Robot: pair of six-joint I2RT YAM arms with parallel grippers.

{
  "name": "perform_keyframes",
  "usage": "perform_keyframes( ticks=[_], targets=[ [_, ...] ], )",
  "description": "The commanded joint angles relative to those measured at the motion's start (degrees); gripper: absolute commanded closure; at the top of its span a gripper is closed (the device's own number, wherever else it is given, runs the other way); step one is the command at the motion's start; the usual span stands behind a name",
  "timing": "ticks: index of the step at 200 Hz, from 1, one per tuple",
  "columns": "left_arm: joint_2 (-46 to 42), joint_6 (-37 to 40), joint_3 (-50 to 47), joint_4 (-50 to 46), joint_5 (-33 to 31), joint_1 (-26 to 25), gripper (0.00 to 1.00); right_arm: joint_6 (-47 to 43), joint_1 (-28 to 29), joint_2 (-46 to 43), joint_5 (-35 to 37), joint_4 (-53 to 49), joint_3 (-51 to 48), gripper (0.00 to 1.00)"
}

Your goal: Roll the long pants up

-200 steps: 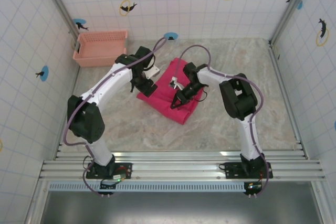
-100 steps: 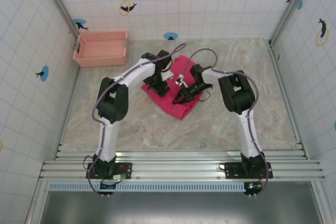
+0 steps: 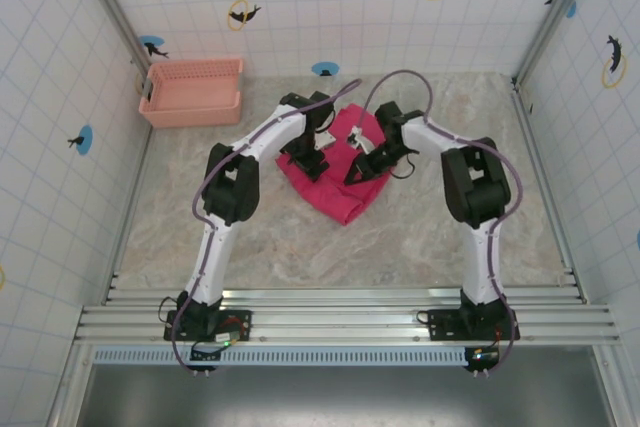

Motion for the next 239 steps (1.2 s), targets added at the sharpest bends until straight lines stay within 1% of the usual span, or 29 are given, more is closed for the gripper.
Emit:
perform_keyframes(
  ticks=[1,6,9,11,16,32,42,56,70,75,87,108,114,127,134,142,153,170,178,196,219,228,235,239],
  targets=[
    [3.53,-0.76,-4.09,4.56,-1.17,0.62,0.03,-1.47,3.56,-14.07,27.75,-1.1,-1.75,0.62],
    [3.27,-0.73,-4.47,5.03,-0.8,0.67,0.02,-1.94,5.05,-16.62,31.87,-0.24,-3.19,0.58],
    [3.26,-0.74,-4.59,5.04,-0.72,0.78,0.02,-2.07,6.1,-18.01,33.88,0.37,-3.97,0.44],
    [3.21,-0.76,-4.6,5.04,-0.63,0.76,0.02,-2.15,6.82,-18.92,36.07,0.69,-4.56,0.39],
    [3.2,-0.73,-4.61,5.07,-0.42,0.86,0.03,-2.54,8.81,-20.94,39.55,1.47,-5.79,0.36],
    [3.32,-0.48,-4.38,4.81,0.47,1.07,0.02,-4.27,15.7,-24.99,48.87,1.93,-9.23,0.35],
    [3.27,-0.39,-4.27,4.89,0.7,1.12,0.02,-3.97,20.04,-26.39,51.47,2.38,-11.66,0.31],
    [3.58,-0.2,-3.84,4.67,0.92,1.15,0.03,-2.18,26.58,-27.96,55.16,4.76,-15.76,0.3],
    [3.78,0.08,-3.23,4.18,1.21,1.35,0.02,0.44,33.27,-29.09,60.53,8.84,-20.52,0.29],
    [3.95,0.06,-3.0,3.96,1.18,1.42,0.03,1.49,35.5,-28.93,62.88,9.99,-21.78,0.27],
    [4.01,0.41,-2.96,3.91,1.28,1.47,0.03,3.19,39.71,-27.63,66.67,12.08,-23.46,0.27],
    [3.98,0.67,-2.86,3.67,1.27,1.6,0.03,3.42,44.89,-22.83,71.93,14.63,-23.85,0.27],
    [4.0,0.88,-2.9,3.6,1.41,1.64,0.02,3.0,45.63,-20.95,72.28,14.81,-23.23,0.27],
    [3.95,1.15,-3.11,3.57,1.62,1.72,0.03,1.64,47.23,-16.78,75.56,15.96,-21.75,0.27],
    [3.91,1.15,-3.23,3.58,1.49,1.8,0.03,0.79,47.47,-14.66,75.59,16.47,-20.95,0.26],
    [3.89,1.41,-3.44,3.58,1.78,1.84,0.03,0.57,47.68,-12.26,77.51,17.49,-20.04,0.26],
    [3.97,1.71,-3.63,3.43,1.56,1.9,0.02,-0.42,47.37,-9.61,77.86,19.09,-19.42,0.26],
    [3.92,2.08,-3.99,3.31,1.02,2.16,0.02,-1.62,46.87,-5.88,82.18,20.77,-18.66,0.26],
    [3.82,2.22,-4.15,3.32,0.83,2.39,0.02,-2.3,46.71,-3.65,85.29,21.0,-17.91,0.26],
    [3.53,2.34,-4.41,3.47,0.9,2.68,0.03,-3.14,45.41,0.01,88.33,22.34,-17.46,0.25],
    [3.06,2.53,-4.34,3.45,1.09,2.93,0.03,-3.92,42.48,2.73,86.73,22.59,-16.54,0.27],
    [2.83,2.62,-4.5,3.4,1.21,2.96,0.02,-3.51,41.19,3.19,86.52,21.96,-15.89,0.31],
    [2.47,2.59,-4.67,3.48,1.1,3.08,0.02,-3.41,40.05,3.35,85.05,21.12,-15.41,0.4],
    [2.26,2.55,-4.82,3.57,1.1,3.14,0.03,-3.89,39.37,3.24,82.63,20.7,-15.2,0.48]
  ],
)
